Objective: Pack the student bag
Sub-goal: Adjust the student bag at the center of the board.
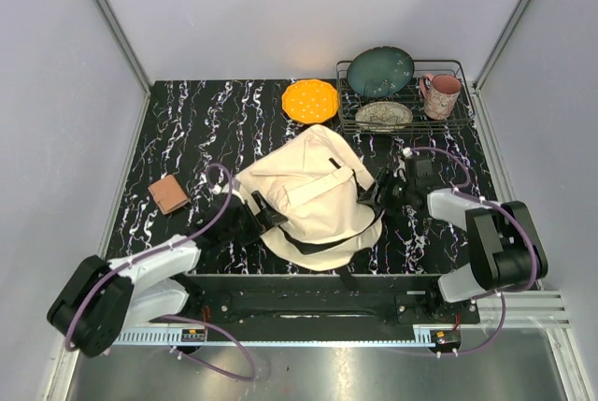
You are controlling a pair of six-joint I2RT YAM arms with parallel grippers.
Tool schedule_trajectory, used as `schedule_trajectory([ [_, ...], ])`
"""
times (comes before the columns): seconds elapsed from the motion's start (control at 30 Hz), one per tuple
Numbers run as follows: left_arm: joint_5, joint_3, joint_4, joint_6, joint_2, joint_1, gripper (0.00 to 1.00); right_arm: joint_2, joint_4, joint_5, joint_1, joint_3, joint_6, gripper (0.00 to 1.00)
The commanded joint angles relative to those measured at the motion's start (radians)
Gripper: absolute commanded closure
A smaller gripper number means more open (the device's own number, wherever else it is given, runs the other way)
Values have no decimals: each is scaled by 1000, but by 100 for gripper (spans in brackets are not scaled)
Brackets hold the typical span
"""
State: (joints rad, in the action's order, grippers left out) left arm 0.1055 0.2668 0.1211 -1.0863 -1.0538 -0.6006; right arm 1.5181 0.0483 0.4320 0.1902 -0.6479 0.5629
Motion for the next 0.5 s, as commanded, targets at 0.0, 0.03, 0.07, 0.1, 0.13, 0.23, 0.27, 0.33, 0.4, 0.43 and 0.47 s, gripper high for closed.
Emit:
schedule_trajectory([
  [0.0,94,109,66,133,-90,83,1,-122,-178,148,20,146,159,39],
  [0.03,135,129,65,149,-130,120,1,-151,-189,148,29,196,175,39],
  [0.07,155,173,57,163,-149,137,1,-207,-205,140,40,221,207,39],
  [0.1,170,195,48,189,-167,151,1,-235,-214,137,69,262,225,38],
  [0.13,196,213,31,203,-199,172,1,-289,-218,129,90,277,242,36],
  [0.23,243,291,-10,253,-251,200,1,-363,-211,85,195,303,290,34],
  [0.27,249,310,-24,267,-262,202,1,-374,-209,59,224,303,316,33],
  [0.33,273,359,-72,311,-288,212,1,-397,-218,19,299,300,339,33],
  [0.4,293,397,-92,353,-302,220,1,-406,-219,-10,340,284,367,33],
  [0.43,306,411,-118,365,-311,229,1,-406,-217,-25,385,277,371,33],
  [0.47,312,429,-118,379,-321,231,1,-404,-217,-57,405,268,380,33],
])
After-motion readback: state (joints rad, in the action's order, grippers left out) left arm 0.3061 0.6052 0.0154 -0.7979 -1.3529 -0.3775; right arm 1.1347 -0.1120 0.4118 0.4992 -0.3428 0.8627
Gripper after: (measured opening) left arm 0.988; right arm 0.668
